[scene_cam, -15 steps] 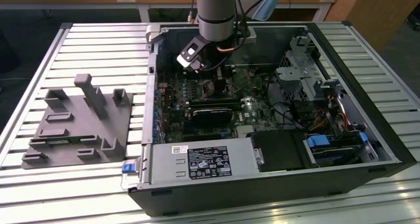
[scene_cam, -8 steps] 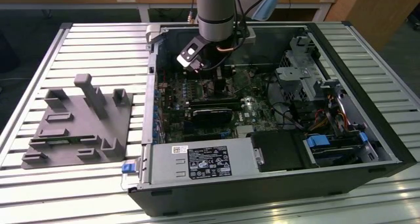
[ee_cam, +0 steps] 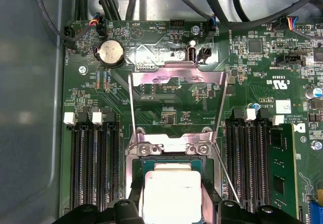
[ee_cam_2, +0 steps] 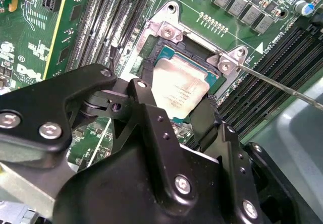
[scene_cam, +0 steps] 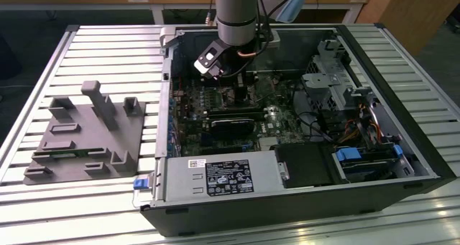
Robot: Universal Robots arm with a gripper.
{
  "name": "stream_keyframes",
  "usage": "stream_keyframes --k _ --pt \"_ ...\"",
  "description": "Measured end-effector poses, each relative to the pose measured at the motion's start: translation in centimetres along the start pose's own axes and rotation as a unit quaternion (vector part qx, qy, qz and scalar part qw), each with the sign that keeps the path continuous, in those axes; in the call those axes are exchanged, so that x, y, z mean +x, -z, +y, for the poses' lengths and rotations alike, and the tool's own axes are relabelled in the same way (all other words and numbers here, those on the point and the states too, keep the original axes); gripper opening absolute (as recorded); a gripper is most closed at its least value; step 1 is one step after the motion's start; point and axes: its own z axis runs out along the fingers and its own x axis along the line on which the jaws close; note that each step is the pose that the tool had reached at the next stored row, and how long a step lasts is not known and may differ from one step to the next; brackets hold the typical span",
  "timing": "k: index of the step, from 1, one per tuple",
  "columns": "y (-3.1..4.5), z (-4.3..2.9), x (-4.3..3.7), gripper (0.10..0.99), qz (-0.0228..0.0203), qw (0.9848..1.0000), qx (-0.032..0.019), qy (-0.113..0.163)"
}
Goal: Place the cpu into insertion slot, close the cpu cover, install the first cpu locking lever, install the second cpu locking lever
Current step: 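Place the cpu into insertion slot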
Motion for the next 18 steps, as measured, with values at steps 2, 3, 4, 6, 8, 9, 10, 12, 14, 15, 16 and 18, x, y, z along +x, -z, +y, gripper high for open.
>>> stream_keyframes --k 2,3,4,6,8,9,10,12,14,15,16,18 --pt "-0.01 0.06 -0.01 0.541 0.0000 1.0000 0.0000 0.000" --pt "-0.01 0.09 -0.01 0.541 0.0001 1.0000 -0.0001 0.000" --pt "-0.02 0.11 -0.03 0.541 0.0001 1.0000 -0.0001 0.000" --pt "-0.02 0.11 -0.06 0.541 0.0001 1.0000 -0.0001 0.000" --pt "-0.01 0.11 -0.06 0.541 0.0000 1.0000 0.0000 0.000" --pt "-0.01 0.11 -0.06 0.541 0.0000 1.0000 0.0000 0.000" --pt "-0.01 0.11 -0.07 0.541 0.0000 1.0000 0.0000 0.000" --pt "0.07 0.11 -0.07 0.541 -0.0001 1.0000 0.0000 0.000" --pt "0.28 0.12 -0.07 0.541 0.0000 1.0000 0.0000 0.000" --pt "0.32 0.13 -0.07 0.541 0.0000 1.0000 0.0000 0.000" --pt "0.32 0.13 -0.07 0.541 0.0001 1.0000 -0.0001 0.000" --pt "0.33 0.09 -0.10 0.541 0.0000 1.0000 -0.0005 0.000"
